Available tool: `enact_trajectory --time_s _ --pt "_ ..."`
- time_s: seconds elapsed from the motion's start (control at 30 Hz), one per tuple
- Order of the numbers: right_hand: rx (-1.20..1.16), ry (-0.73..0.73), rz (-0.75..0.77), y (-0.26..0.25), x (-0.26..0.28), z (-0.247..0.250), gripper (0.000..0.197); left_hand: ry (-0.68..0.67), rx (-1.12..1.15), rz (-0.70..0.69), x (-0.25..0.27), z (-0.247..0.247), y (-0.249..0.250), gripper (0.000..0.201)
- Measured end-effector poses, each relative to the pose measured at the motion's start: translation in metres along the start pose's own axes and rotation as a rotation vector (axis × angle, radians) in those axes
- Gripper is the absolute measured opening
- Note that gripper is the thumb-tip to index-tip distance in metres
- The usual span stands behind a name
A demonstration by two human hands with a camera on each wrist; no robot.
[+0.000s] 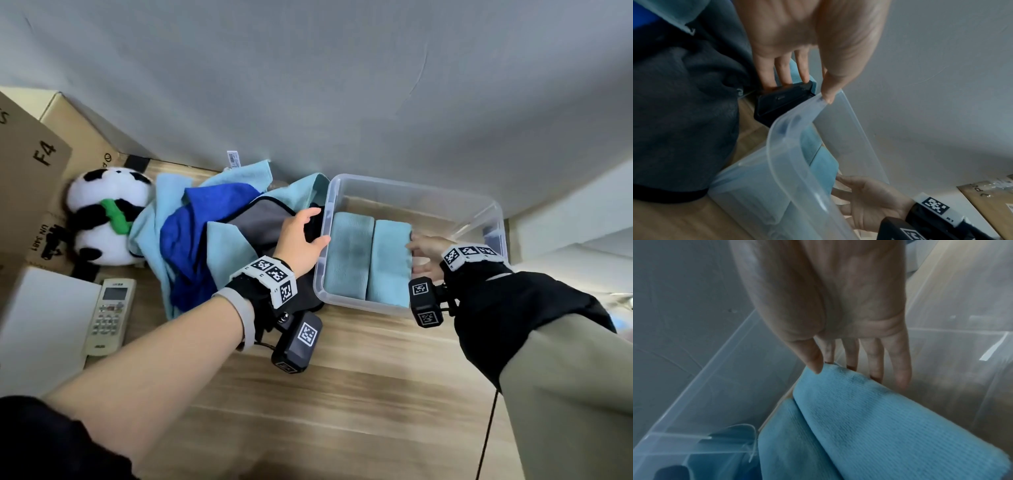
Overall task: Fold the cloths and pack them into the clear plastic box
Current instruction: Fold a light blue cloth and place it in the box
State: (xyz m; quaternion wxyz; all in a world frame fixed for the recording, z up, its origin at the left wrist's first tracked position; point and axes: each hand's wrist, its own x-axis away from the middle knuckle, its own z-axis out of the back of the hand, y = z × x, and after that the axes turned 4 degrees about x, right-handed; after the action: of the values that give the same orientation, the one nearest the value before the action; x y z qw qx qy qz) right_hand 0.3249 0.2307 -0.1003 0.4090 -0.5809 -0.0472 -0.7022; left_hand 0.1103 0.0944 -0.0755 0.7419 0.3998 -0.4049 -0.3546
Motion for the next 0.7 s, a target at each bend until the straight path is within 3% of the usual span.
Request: enact_trajectory --time_s 0.2,0.4,0.5,0.6,0.7 --pt "0.124 0.107 0.059 -0.011 0.038 -0.003 0.04 0.009 0.074 0.015 0.008 0.007 -0.004 0.046" --pt "0.052 0.139 0.226 -0.012 0.061 -0.012 0.034 0.188 -0.019 -0.032 0.028 0.035 -0.033 0.026" --pt "-0.034 0.166 0.386 -0.009 0.081 -0.026 0.016 0.267 -0.176 0.004 0.04 0.054 -0.045 0.025" --pt "-0.094 0.212 0.603 -0.002 0.103 -0.046 0.025 0.322 -0.345 0.119 0.052 0.075 -0.058 0.028" --pt "-0.153 0.242 0.78 0.005 0.13 -0.071 0.025 0.278 -0.386 0.274 0.065 0.09 -0.074 0.051"
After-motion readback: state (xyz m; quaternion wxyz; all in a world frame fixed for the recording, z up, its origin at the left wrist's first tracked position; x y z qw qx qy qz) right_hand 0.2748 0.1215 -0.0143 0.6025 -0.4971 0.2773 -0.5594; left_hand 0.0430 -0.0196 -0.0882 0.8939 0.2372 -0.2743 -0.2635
